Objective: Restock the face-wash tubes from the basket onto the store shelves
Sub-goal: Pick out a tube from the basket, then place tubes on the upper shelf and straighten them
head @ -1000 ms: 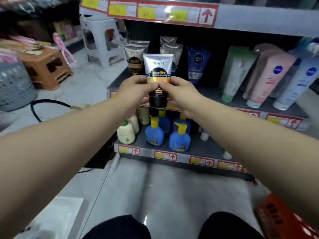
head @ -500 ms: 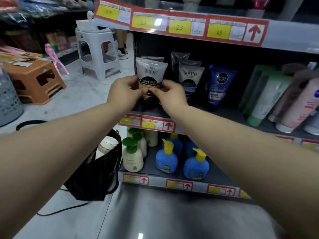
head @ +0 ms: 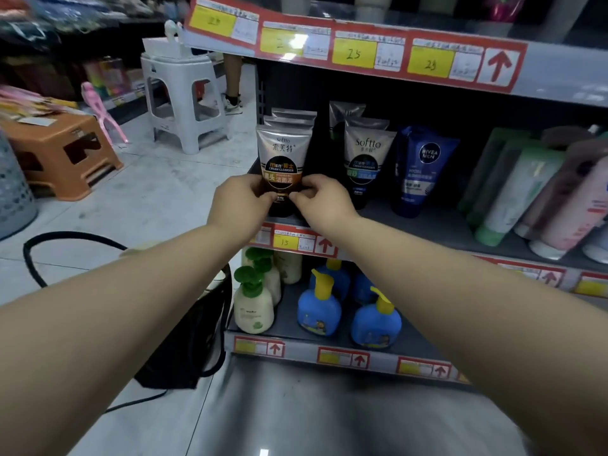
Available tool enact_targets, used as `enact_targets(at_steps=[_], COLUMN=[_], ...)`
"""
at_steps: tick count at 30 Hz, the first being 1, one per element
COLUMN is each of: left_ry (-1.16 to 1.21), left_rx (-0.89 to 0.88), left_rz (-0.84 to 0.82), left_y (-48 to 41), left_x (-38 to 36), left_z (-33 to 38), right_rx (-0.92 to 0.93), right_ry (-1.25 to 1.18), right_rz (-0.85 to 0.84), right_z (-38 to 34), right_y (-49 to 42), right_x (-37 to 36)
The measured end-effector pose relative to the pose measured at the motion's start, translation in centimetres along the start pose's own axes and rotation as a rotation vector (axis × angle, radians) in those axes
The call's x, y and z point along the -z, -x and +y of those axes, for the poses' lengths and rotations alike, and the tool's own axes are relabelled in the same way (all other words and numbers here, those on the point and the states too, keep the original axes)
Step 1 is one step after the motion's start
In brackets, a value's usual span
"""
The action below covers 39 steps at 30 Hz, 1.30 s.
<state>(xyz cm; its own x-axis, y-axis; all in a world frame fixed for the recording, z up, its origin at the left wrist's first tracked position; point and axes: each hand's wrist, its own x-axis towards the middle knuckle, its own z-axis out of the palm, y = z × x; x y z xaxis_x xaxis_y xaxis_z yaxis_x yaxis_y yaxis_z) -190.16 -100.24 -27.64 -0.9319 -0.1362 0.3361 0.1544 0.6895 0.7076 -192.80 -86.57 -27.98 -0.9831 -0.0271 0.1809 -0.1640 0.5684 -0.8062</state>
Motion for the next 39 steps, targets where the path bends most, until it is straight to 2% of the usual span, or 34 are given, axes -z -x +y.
enact_targets(at_steps=[3,6,10,15,20,28,39], left_ry=[-0.13,-0.27,-0.499,-0.663,-0.669,-0.592,-0.435], left_rx=[-0.036,-0.144,-0.311,-0.247,-0.308,-0.466,-0.63], left_rz=[0.045,0.011,-0.188,-0.388,-0.492,-0.557,-0.702], left_y=[1.6,3.6,5.3,8.2,11.6,16.9,26.1], left_x=[0.2,0.4,0.0,-2.5,-7.2,-15.8,-27.0], left_z=[1.0,3.1,6.4,11.4,18.1,27.9,36.4], right_rx=[0.087,0.189,0.25,0.255,0.211,0.101,-0.139], right_ry=[0.159,0.418,0.628,0.719,0.781,0.783,0.775], right_rz=[-0.032,-0.123,-0.211,-0.269,-0.256,-0.189,-0.098], right_z=[0.1,0.6,1.3,3.0,6.8,13.4,22.9], right_y=[1.5,3.2,5.7,9.6,14.0,20.5,30.6], right_x=[2.1,5.0,9.4,15.9,22.5,32.6,42.3])
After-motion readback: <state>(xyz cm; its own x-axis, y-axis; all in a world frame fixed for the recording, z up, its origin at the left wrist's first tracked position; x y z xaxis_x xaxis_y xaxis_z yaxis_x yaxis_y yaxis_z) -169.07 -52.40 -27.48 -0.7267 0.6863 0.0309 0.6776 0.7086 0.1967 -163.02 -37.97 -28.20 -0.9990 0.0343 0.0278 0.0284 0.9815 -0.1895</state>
